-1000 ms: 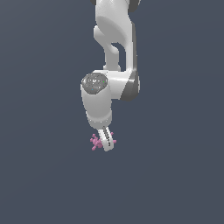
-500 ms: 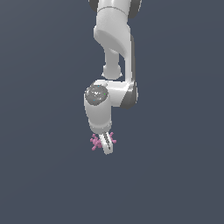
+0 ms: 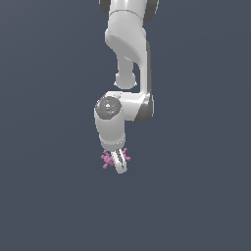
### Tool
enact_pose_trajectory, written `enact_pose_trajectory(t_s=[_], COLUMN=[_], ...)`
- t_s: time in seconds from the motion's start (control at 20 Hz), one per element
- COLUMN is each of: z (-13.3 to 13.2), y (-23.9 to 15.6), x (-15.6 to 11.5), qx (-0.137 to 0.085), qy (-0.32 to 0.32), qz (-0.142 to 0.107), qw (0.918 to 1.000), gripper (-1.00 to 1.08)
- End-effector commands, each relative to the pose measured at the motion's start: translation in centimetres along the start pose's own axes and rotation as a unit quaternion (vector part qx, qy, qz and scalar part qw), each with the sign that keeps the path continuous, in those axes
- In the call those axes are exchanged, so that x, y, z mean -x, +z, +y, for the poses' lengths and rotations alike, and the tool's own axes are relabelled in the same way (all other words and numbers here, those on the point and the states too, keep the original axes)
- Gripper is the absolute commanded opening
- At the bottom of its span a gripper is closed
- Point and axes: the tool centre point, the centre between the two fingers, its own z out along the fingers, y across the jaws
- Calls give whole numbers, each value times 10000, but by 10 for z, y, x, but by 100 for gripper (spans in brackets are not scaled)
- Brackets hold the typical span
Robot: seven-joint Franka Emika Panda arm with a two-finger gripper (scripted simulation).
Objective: Pick up the object and move it to a goal position.
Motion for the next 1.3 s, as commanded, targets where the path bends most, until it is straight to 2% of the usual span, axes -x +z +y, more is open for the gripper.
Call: enact_pose_trajectory(t_s=[0.0,0.35,0.65,1.0,1.25], z=[0,-1,-8,-18,-20], y=[0,-4,-35,-108,-184], x=[0,-2,-16,-50,-82], qx=[0,-14,-110,-335,-556], qy=[0,35,325,1015,1699], qz=[0,9,83,262,445], qw=[10000,10000,9994,9939,9829], gripper=[-100,-100,-100,-100,-100])
